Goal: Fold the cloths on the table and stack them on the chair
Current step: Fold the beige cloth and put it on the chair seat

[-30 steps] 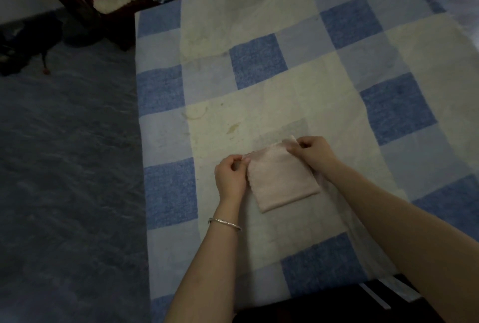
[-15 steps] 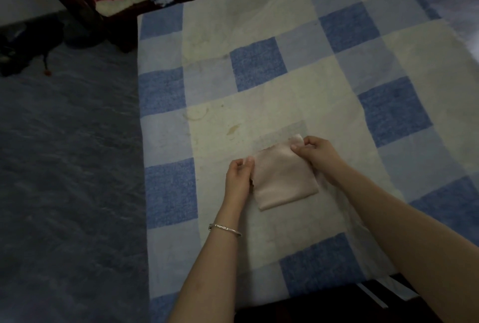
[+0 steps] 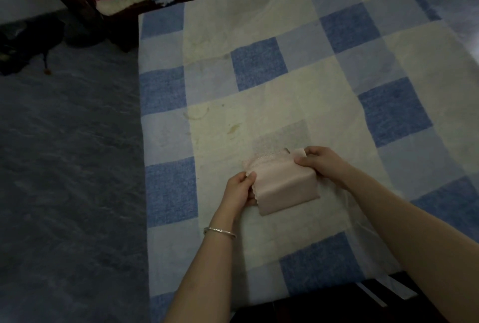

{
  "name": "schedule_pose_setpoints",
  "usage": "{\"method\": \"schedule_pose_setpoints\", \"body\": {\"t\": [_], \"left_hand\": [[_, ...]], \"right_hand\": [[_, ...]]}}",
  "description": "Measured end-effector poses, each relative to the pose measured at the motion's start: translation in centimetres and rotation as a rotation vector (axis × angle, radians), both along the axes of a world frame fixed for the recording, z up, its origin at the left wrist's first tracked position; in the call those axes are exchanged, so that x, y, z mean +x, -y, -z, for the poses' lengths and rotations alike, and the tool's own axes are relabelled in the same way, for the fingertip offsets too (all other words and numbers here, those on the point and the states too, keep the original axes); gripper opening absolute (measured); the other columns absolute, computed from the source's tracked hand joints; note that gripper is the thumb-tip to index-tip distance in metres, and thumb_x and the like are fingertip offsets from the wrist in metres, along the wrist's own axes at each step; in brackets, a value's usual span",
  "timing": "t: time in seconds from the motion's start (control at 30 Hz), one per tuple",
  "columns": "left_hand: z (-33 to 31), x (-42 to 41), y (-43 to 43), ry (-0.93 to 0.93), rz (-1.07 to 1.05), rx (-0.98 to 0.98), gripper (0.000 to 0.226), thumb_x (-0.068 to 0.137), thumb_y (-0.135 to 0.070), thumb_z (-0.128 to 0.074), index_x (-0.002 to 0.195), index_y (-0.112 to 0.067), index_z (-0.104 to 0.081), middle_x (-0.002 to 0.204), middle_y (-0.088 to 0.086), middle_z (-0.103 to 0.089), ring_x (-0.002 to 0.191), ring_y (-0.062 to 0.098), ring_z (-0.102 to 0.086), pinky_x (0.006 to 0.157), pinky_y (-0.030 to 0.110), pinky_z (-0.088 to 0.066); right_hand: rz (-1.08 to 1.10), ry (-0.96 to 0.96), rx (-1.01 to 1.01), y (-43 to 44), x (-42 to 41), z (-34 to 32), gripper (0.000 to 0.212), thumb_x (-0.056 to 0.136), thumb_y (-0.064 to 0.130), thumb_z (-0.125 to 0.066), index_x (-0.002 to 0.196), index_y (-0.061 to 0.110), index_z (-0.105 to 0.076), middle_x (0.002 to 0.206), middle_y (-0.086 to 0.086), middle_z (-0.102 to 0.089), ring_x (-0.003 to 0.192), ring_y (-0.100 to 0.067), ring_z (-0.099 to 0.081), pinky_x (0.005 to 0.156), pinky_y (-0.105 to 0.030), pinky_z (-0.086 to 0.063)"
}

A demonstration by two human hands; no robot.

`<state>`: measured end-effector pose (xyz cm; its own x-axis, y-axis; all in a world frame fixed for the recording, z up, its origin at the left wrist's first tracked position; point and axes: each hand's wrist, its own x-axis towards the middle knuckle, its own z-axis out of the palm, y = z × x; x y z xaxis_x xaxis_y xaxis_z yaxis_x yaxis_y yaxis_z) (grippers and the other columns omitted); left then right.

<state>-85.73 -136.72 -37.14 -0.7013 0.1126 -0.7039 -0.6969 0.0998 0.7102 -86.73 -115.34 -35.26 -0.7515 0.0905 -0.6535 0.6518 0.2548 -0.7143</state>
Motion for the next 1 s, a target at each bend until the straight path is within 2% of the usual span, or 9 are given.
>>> {"method": "schedule_pose_setpoints", "body": {"t": [0.07, 0.13, 0.27, 0.4, 0.47, 0.6, 0.7, 0.83, 1.0], "left_hand": [[0.4, -0.2, -0.2, -0.062, -0.002, -0.112, 0.034, 0.094, -0.016, -0.051, 0.062, -0.016, -0.041, 0.052, 0.002, -0.042, 0.043, 0.013, -0.040, 0.042, 0.019, -0.038], [0.8, -0.5, -0.3, -0.120, 0.021, -0.239, 0.036, 0.093, -0.020, -0.052, 0.059, -0.017, -0.041, 0.055, 0.003, -0.044, 0.050, 0.016, -0.041, 0.045, 0.021, -0.036], [0.5, -0.9, -0.4, -0.233, 0.065, -0.488, 0.024, 0.093, -0.028, -0.050, 0.076, -0.014, -0.058, 0.080, 0.010, -0.067, 0.074, 0.023, -0.058, 0.065, 0.025, -0.040], [0.4, -1.4, -0.7, -0.250, 0.076, -0.613, 0.029, 0.093, -0.033, -0.049, 0.093, -0.009, -0.066, 0.098, 0.015, -0.070, 0.095, 0.031, -0.063, 0.077, 0.032, -0.046], [0.4, -1.5, -0.8, -0.260, 0.071, -0.620, 0.027, 0.092, -0.034, -0.050, 0.088, -0.011, -0.065, 0.093, 0.012, -0.070, 0.092, 0.030, -0.063, 0.075, 0.032, -0.046], [0.1, -1.1, -1.0, -0.280, 0.067, -0.497, 0.022, 0.086, -0.034, -0.059, 0.071, -0.019, -0.051, 0.068, -0.001, -0.056, 0.067, 0.019, -0.053, 0.063, 0.028, -0.040], [0.2, -1.1, -0.7, -0.268, -0.073, -0.453, 0.010, 0.086, -0.020, -0.062, 0.093, -0.014, -0.063, 0.086, 0.006, -0.069, 0.078, 0.018, -0.061, 0.073, 0.025, -0.047], [0.7, -1.6, -0.3, -0.250, -0.200, -0.437, 0.010, 0.087, -0.010, -0.058, 0.094, -0.009, -0.066, 0.093, 0.013, -0.071, 0.086, 0.024, -0.067, 0.085, 0.036, -0.055], [0.3, -2.1, -0.3, -0.300, -0.256, -0.449, 0.011, 0.088, -0.008, -0.058, 0.098, -0.006, -0.064, 0.096, 0.010, -0.069, 0.085, 0.017, -0.063, 0.081, 0.021, -0.048]], "right_hand": [[0.001, -0.035, 0.114, 0.4, -0.1, 0.5, 0.015, 0.084, 0.021, -0.066, 0.073, 0.016, -0.058, 0.063, -0.001, -0.054, 0.060, -0.013, -0.048, 0.050, -0.023, -0.036], [-0.002, -0.070, 0.220, 0.9, -0.3, 0.9, 0.024, 0.084, 0.026, -0.066, 0.066, 0.020, -0.052, 0.060, 0.005, -0.052, 0.064, -0.015, -0.049, 0.056, -0.025, -0.037], [-0.004, -0.129, 0.405, 1.9, -0.5, 0.9, 0.019, 0.087, 0.032, -0.061, 0.077, 0.018, -0.054, 0.062, 0.001, -0.052, 0.072, -0.020, -0.052, 0.065, -0.025, -0.034], [0.015, -0.188, 0.455, 2.5, -0.7, 0.9, 0.023, 0.087, 0.035, -0.060, 0.078, 0.015, -0.055, 0.067, -0.004, -0.055, 0.071, -0.022, -0.053, 0.062, -0.027, -0.034], [0.004, -0.194, 0.464, 2.4, -0.9, 0.9, 0.021, 0.087, 0.035, -0.060, 0.078, 0.017, -0.054, 0.071, -0.004, -0.057, 0.073, -0.022, -0.053, 0.064, -0.027, -0.034], [0.049, -0.229, 0.396, 2.1, -1.2, 0.7, 0.019, 0.085, 0.028, -0.062, 0.076, 0.014, -0.053, 0.071, -0.004, -0.056, 0.073, -0.020, -0.052, 0.061, -0.025, -0.035], [0.065, -0.245, 0.360, 1.7, -1.2, 0.6, 0.011, 0.084, 0.020, -0.064, 0.080, 0.014, -0.056, 0.075, -0.004, -0.058, 0.074, -0.016, -0.051, 0.052, -0.022, -0.031], [0.011, -0.234, 0.373, 1.5, -1.4, 0.6, 0.015, 0.084, 0.014, -0.063, 0.097, 0.007, -0.062, 0.085, -0.004, -0.059, 0.083, -0.016, -0.053, 0.063, -0.019, -0.030], [-0.008, -0.222, 0.356, 1.8, -1.6, 0.3, 0.012, 0.085, 0.014, -0.062, 0.096, 0.010, -0.062, 0.082, -0.001, -0.058, 0.081, -0.015, -0.052, 0.063, -0.022, -0.031]]}}
